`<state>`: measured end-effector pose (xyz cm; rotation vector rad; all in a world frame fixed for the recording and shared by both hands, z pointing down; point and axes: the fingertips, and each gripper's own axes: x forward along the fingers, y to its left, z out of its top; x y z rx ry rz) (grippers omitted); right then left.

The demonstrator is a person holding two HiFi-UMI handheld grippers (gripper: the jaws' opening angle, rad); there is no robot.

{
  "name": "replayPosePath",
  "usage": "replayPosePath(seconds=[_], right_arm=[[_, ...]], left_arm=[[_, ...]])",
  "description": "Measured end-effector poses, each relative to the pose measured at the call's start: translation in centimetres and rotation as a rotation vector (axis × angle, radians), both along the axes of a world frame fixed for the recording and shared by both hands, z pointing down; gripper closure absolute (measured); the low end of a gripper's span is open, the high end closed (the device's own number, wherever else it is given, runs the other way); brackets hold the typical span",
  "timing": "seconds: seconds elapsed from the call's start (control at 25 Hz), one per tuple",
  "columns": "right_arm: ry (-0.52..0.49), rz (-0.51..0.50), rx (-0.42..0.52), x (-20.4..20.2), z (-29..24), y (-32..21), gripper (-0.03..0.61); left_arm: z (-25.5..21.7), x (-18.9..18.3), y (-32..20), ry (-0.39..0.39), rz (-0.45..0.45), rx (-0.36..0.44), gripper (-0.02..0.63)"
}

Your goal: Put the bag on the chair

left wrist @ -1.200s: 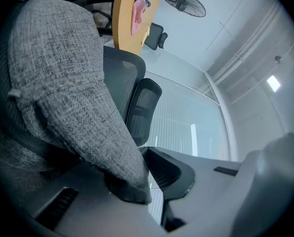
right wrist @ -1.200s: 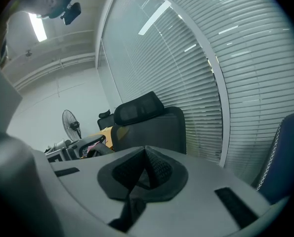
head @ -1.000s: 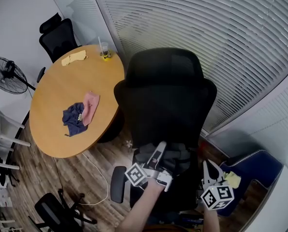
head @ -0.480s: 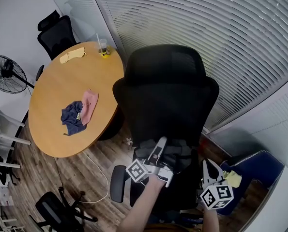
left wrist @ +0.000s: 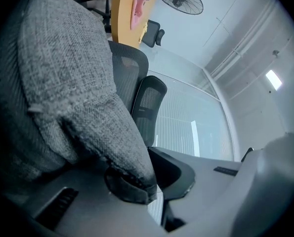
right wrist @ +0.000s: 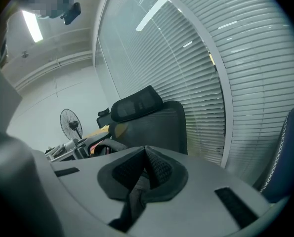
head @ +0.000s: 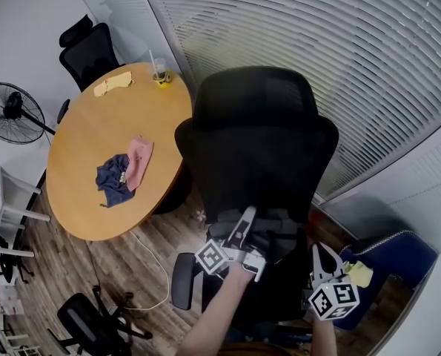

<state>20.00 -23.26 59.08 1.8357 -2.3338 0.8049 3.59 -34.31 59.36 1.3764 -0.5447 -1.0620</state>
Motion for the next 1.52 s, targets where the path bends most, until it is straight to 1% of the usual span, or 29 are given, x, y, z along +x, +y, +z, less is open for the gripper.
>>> replayPosePath(seconds=[0.36,0.48,0.6,0.72,0.76,0.84,1.12,1.2,1.32,1.4,1.52], right_arm=[[-0.002,0.006,-0.002,0.2,0.4,0.7,0.565],[-0.002,0.004,-0.003,-0.1,0.5,1.2,0.565],[-0.003,0.001,-0.004,-0.5,0.5,1.6,0.565],[-0.004,-0.003,0.002,-0.8,0.4,1.7,0.565],[-0.004,-0.005,0.006,-0.9,0.3,1.6,0.565],[-0.004,-0.006,0.012,-0.9,0.1,1.6,0.565],[0.003,-0.008,0.013,-1.3,-0.6,1.7,0.565],[0.001,-0.014,0.017,-1.7,-0.5,1.6,0.565],[-0.002,-0.021,0.016,-2.2,-0.7,1.7,0.565],[-0.002,-0.026,0.015,-2.6,-1.1,1.8,0.565],[-0.006,-0.034,0.024,-3.2,-1.3,2.0,0.565]], left_arm=[[0.6,0.1,-0.1,0.000,-0.003,-0.026,0.589],[0.5,0.1,-0.2,-0.002,-0.020,-0.040,0.589],[0.5,0.1,0.0,-0.003,-0.018,-0.052,0.588],[0.9,0.0,0.2,-0.028,0.001,-0.061,0.560],[1.1,0.0,0.3,-0.035,0.006,-0.065,0.538],[1.5,-0.1,0.4,-0.036,0.011,-0.072,0.520],[1.5,-0.2,1.0,-0.055,0.038,-0.089,0.500],[1.6,-0.2,1.2,-0.057,0.051,-0.081,0.488],[1.3,0.1,1.7,-0.050,0.090,-0.065,0.434],[1.4,0.1,2.3,-0.032,0.097,-0.085,0.410],[2.3,0.1,3.5,-0.036,0.107,-0.124,0.410]])
